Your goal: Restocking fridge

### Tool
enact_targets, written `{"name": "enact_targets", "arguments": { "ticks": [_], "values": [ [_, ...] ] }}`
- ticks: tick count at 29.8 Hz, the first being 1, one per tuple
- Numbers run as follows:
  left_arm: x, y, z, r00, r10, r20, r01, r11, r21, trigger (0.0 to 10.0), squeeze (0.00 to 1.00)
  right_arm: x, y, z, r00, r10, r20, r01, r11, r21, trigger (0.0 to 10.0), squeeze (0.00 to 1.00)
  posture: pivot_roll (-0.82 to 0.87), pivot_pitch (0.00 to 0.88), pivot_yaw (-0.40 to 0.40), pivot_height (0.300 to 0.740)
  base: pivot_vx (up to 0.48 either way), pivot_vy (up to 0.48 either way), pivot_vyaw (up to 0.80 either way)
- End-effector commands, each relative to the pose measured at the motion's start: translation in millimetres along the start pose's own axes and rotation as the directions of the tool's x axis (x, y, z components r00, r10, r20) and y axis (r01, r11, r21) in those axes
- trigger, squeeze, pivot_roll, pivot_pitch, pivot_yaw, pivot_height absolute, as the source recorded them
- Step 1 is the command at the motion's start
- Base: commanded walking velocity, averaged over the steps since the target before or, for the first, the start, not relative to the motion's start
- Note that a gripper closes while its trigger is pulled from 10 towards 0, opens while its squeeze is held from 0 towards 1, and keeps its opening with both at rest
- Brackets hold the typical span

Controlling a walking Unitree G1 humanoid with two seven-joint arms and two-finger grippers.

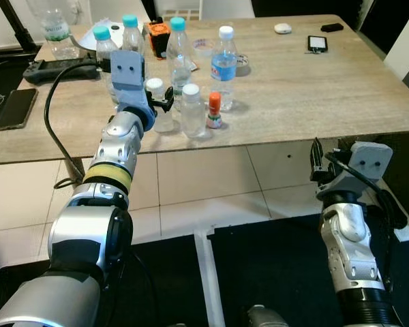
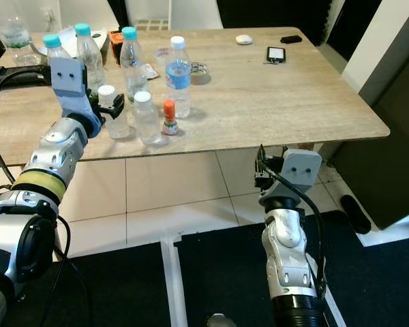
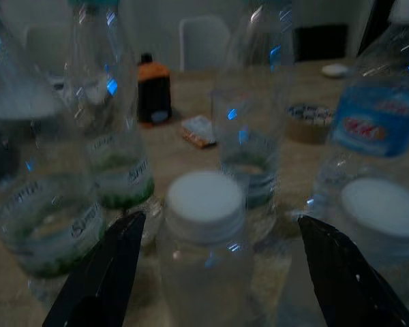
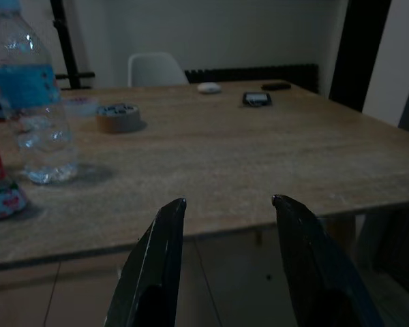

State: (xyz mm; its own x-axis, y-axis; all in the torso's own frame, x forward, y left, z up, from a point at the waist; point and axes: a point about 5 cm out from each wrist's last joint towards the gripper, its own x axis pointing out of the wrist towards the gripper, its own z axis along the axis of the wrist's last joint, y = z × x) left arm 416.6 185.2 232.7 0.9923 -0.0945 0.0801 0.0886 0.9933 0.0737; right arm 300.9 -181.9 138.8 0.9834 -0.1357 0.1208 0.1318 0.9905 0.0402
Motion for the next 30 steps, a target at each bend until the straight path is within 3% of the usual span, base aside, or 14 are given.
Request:
{"name": "enact_targets", "arguments": {
  "ticks": [1, 12, 13, 17, 30],
  "values": [
    [2.4, -0.4, 0, 0.999, 0.04, -0.02, -0.04, 0.999, 0.004, 10.0, 0.0, -6.8, -3.0, 4, 1.0, -0.015, -0.013, 0.015, 1.0, -0.004, 10.0, 0.0, -0.02, 0.201, -0.004, 0.74, 0.0, 0.0, 0.0],
    [3.7, 0.6, 3, 0.998, 0.061, -0.019, -0.06, 0.998, 0.009, 10.0, 0.0, -10.7, -0.5, 9, 1.0, -0.011, -0.012, 0.011, 1.0, -0.003, 10.0, 0.0, -0.03, 0.211, -0.004, 0.74, 0.0, 0.0, 0.0],
    [5.6, 2.2, 12, 0.998, 0.058, 0.009, -0.058, 0.998, -0.009, 10.0, 0.0, -15.8, 2.8, 13, 1.0, -0.004, -0.008, 0.004, 1.0, -0.003, 10.0, 0.0, -0.05, 0.262, 0.007, 0.74, 0.0, 0.0, 0.0],
    [8.2, 6.0, 29, 0.996, 0.063, 0.057, -0.061, 0.997, -0.036, 10.0, 0.0, -24.5, 7.7, 17, 1.0, 0.003, -0.006, -0.003, 1.0, 0.0, 10.0, 0.0, -0.05, 0.271, 0.011, 0.74, 0.0, 0.0, 0.0],
    [12.0, 6.3, 47, 0.991, 0.095, 0.098, -0.089, 0.994, -0.067, 10.0, 0.0, -34.5, 8.3, 17, 0.999, -0.004, -0.036, 0.004, 1.0, 0.005, 10.0, 0.0, -0.07, 0.283, 0.015, 0.74, 0.0, 0.0, 0.0]
  ]
}}
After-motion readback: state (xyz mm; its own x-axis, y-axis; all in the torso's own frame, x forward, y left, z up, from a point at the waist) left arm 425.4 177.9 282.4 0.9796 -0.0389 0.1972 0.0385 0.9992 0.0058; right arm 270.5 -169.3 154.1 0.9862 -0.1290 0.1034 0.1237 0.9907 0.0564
